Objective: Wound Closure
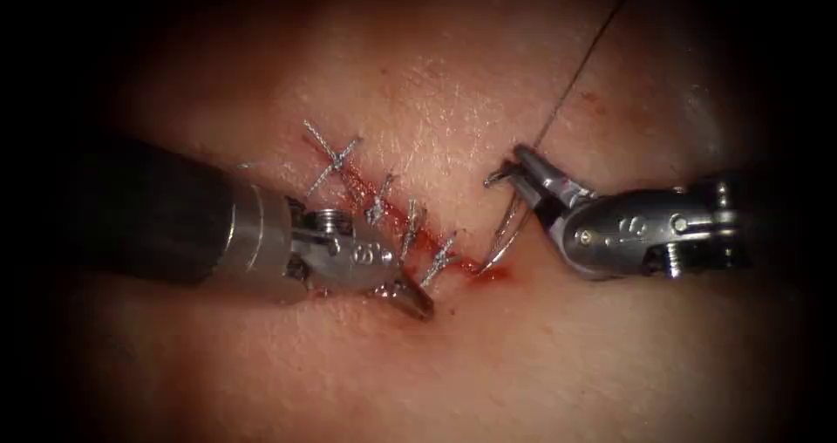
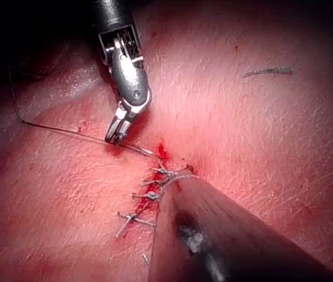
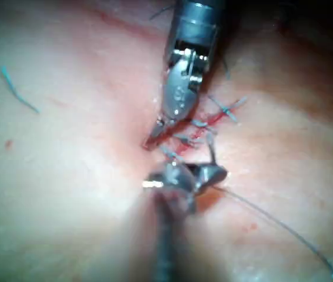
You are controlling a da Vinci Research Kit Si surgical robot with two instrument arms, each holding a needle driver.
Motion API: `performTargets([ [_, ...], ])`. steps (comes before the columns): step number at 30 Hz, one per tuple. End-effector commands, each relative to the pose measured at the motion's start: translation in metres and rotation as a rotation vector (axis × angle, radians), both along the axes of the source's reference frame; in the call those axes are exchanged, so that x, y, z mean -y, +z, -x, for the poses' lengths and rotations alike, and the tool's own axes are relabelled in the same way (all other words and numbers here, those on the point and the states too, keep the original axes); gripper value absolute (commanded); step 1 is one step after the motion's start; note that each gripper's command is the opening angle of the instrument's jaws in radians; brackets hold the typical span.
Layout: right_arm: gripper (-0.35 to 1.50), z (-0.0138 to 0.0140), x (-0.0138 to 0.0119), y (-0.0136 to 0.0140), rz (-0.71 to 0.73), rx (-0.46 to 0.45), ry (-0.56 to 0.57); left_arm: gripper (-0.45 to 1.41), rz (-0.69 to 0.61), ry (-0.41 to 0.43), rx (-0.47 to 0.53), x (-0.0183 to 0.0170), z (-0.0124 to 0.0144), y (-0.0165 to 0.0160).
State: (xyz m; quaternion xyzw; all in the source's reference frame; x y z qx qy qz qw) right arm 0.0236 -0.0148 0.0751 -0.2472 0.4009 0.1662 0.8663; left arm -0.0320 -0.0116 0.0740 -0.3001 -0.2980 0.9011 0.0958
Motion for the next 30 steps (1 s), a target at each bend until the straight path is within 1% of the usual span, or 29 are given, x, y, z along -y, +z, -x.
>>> performTargets([
  [1, -0.35, -0.0006, 0.0008, 0.0006, 0.005, 0.000, -0.003, -0.45, 0.000, 0.005, 0.002, 0.0009, 0.0004, 0.0005],
  [5, -0.35, -0.0007, 0.0009, 0.0006, 0.027, 0.031, -0.007, -0.45, -0.001, 0.012, 0.007, 0.0014, -0.0003, -0.0001],
  [8, -0.35, -0.0010, 0.0011, 0.0006, 0.025, 0.030, -0.009, -0.42, -0.005, 0.011, 0.006, 0.0015, -0.0007, -0.0005],
  [14, -0.35, -0.0021, 0.0024, 0.0010, 0.044, 0.084, -0.064, -0.42, 0.002, 0.006, 0.005, 0.0011, -0.0011, -0.0009],
  [19, -0.35, -0.0028, 0.0030, 0.0008, 0.043, 0.100, -0.097, -0.40, 0.001, 0.008, 0.003, 0.0011, -0.0011, -0.0009],
  [22, -0.35, -0.0032, 0.0033, 0.0006, 0.042, 0.088, -0.108, -0.40, 0.003, 0.007, 0.002, 0.0011, -0.0011, -0.0010],
  [27, -0.35, -0.0036, 0.0031, -0.0002, 0.043, 0.068, -0.121, -0.38, 0.003, 0.006, 0.002, 0.0011, -0.0011, -0.0010],
  [30, -0.35, -0.0036, 0.0029, -0.0007, 0.033, 0.030, -0.105, -0.38, 0.003, 0.004, 0.001, 0.0012, -0.0009, -0.0011],
])
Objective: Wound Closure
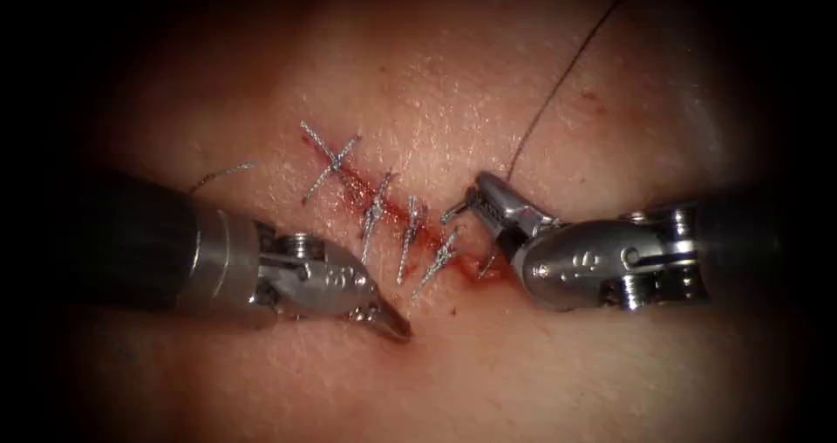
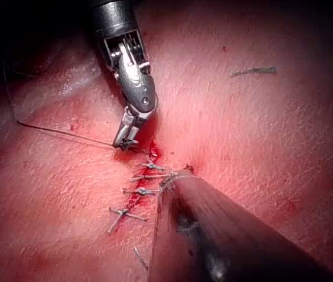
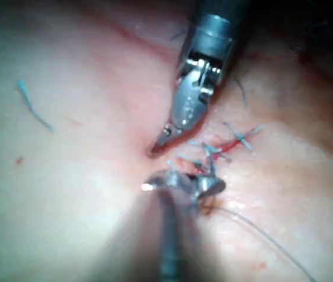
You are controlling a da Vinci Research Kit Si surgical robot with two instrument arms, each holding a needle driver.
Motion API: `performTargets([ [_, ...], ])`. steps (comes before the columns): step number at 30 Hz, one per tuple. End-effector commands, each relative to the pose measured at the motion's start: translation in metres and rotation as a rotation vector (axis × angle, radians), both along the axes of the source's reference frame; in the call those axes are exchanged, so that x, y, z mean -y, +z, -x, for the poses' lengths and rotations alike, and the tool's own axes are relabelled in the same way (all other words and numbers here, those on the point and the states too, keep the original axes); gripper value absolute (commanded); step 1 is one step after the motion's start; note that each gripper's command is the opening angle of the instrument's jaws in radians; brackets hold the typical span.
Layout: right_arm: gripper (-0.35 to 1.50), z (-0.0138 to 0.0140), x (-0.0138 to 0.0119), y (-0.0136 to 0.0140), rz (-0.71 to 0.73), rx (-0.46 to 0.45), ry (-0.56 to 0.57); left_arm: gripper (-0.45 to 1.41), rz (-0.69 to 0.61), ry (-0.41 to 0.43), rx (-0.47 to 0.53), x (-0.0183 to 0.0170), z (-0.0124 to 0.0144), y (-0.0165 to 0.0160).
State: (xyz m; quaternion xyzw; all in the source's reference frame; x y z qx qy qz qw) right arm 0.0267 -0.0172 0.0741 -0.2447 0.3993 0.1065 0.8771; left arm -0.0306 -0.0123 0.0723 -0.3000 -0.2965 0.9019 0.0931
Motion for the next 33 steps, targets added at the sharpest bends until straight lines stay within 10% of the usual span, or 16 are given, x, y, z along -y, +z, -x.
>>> performTargets([
  [1, -0.35, -0.0005, 0.0004, 0.0001, -0.007, -0.017, 0.009, -0.38, -0.002, 0.000, 0.000, 0.0005, 0.0006, 0.0006],
  [33, -0.35, 0.0022, -0.0017, 0.0003, -0.200, -0.271, 0.173, -0.35, 0.002, -0.031, -0.013, -0.0001, 0.0041, 0.0015],
])
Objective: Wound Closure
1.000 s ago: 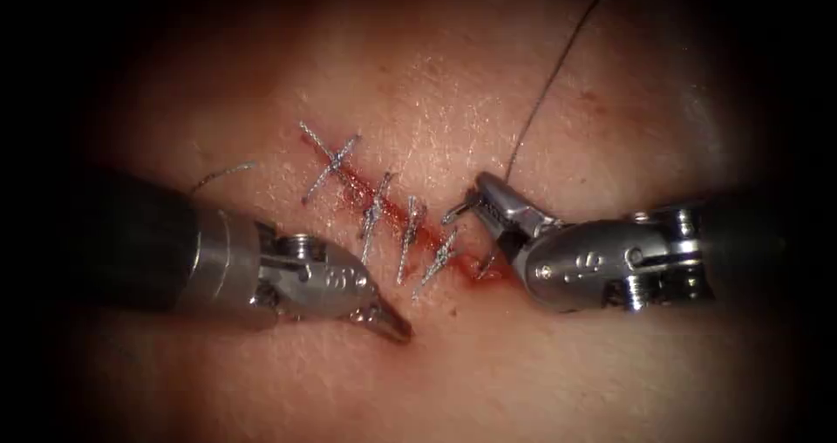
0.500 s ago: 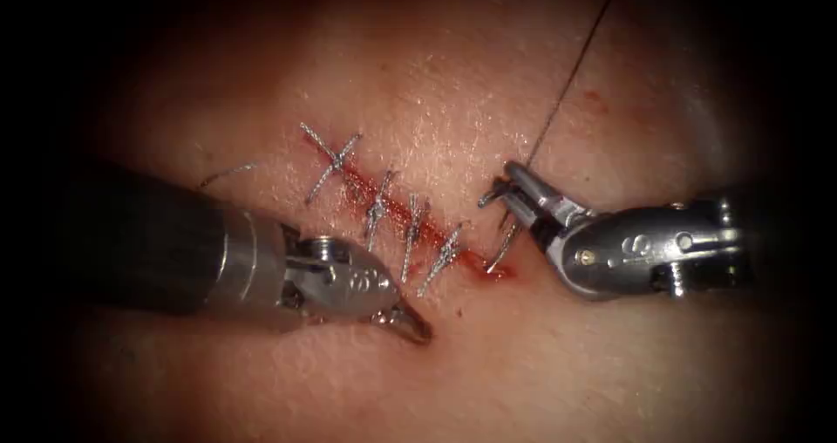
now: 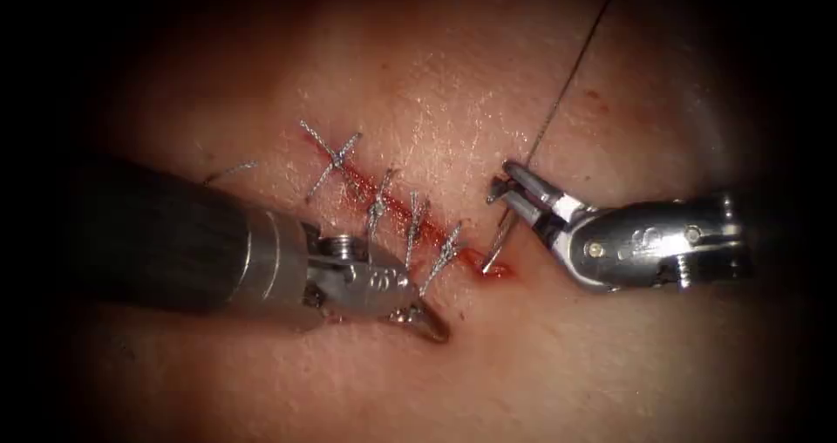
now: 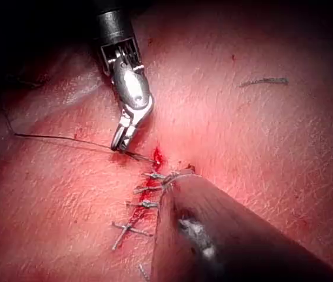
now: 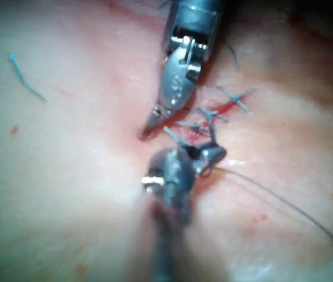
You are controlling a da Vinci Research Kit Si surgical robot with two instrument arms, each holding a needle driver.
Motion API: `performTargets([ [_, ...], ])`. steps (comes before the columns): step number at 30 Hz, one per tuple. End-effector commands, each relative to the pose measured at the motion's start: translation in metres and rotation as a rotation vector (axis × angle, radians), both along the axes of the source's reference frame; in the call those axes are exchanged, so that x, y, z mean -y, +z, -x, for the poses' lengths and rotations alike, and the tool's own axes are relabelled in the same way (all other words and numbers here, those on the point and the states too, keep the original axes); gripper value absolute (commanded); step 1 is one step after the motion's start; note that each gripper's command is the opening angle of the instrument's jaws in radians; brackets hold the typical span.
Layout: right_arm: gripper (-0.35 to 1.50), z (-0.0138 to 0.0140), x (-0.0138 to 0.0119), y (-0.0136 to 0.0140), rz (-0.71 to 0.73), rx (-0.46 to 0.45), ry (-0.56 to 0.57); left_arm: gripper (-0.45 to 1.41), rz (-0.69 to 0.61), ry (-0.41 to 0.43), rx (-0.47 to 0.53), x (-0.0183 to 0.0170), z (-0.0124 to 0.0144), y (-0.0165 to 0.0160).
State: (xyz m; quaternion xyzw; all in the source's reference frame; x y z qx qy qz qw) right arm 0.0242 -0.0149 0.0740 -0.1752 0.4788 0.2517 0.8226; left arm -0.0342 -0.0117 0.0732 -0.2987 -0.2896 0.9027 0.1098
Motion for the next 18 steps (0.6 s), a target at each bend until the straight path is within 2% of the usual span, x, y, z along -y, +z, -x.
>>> performTargets([
  [1, -0.35, -0.0002, 0.0006, 0.0004, -0.009, -0.005, 0.002, -0.35, 0.000, 0.002, 0.001, 0.0004, 0.0005, 0.0007],
  [11, -0.35, 0.0001, 0.0001, 0.0001, -0.037, -0.020, 0.012, -0.37, 0.008, 0.000, 0.003, -0.0002, 0.0007, 0.0019],
  [18, -0.35, 0.0001, 0.0000, 0.0002, -0.083, -0.072, 0.010, -0.37, 0.012, 0.002, 0.002, -0.0004, 0.0006, 0.0026],
])
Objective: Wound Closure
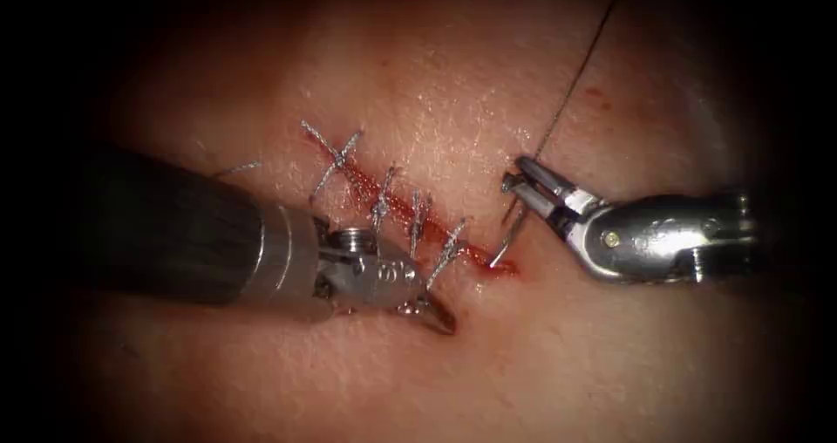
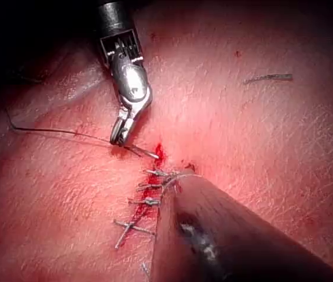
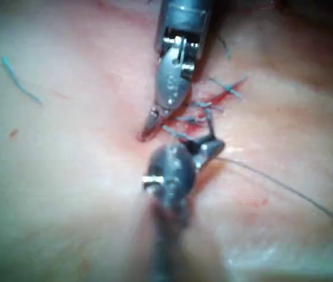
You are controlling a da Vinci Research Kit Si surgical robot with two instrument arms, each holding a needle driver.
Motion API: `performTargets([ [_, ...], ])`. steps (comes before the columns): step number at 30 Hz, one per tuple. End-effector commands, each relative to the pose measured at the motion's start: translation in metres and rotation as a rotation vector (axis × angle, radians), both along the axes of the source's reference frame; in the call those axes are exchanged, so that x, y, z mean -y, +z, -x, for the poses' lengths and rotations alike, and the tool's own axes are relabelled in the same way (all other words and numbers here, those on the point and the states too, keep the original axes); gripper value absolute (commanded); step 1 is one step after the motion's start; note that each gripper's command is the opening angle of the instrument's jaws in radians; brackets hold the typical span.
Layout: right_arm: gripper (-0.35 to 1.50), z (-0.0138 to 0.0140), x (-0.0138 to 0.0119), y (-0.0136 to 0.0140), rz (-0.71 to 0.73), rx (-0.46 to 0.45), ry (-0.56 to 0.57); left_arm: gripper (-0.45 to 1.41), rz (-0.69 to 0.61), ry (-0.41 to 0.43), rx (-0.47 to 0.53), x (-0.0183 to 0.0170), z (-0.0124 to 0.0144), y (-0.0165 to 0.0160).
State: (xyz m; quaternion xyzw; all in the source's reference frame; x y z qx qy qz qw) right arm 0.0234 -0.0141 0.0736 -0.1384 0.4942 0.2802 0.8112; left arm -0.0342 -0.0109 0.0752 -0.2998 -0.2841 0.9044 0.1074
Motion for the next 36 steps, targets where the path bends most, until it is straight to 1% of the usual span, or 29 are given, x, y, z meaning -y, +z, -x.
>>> performTargets([
  [1, -0.35, -0.0007, 0.0008, 0.0006, -0.014, -0.017, 0.000, -0.37, 0.000, 0.000, 0.004, 0.0004, 0.0005, 0.0006],
  [7, -0.35, -0.0009, 0.0007, 0.0008, -0.069, -0.068, -0.010, -0.37, 0.001, 0.004, 0.006, 0.0004, 0.0002, 0.0007],
  [14, -0.35, -0.0012, 0.0010, 0.0020, -0.146, -0.134, -0.014, -0.37, 0.000, 0.008, 0.008, 0.0005, -0.0003, 0.0006],
  [19, -0.35, -0.0012, 0.0009, 0.0022, -0.168, -0.150, -0.008, -0.37, 0.000, 0.011, 0.010, 0.0005, -0.0006, 0.0006],
  [22, -0.35, -0.0012, 0.0009, 0.0027, -0.240, -0.214, -0.016, -0.37, 0.000, 0.013, 0.011, 0.0006, -0.0008, 0.0006],
  [24, -0.35, -0.0013, 0.0011, 0.0030, -0.267, -0.238, -0.022, -0.37, 0.000, 0.014, 0.012, 0.0006, -0.0009, 0.0005],
  [25, -0.35, -0.0015, 0.0015, 0.0035, -0.308, -0.270, -0.026, -0.37, 0.000, 0.015, 0.012, 0.0007, -0.0010, 0.0005],
  [30, -0.35, -0.0022, 0.0027, 0.0047, -0.442, -0.359, -0.037, -0.37, -0.004, 0.016, 0.012, 0.0009, -0.0015, 0.0004],
  [33, -0.35, -0.0026, 0.0037, 0.0051, -0.528, -0.384, -0.018, -0.35, -0.004, 0.019, 0.014, 0.0010, -0.0019, 0.0003],
  [36, -0.35, -0.0027, 0.0043, 0.0049, -0.585, -0.387, 0.001, -0.33, -0.002, 0.019, 0.014, 0.0009, -0.0020, 0.0003],
])
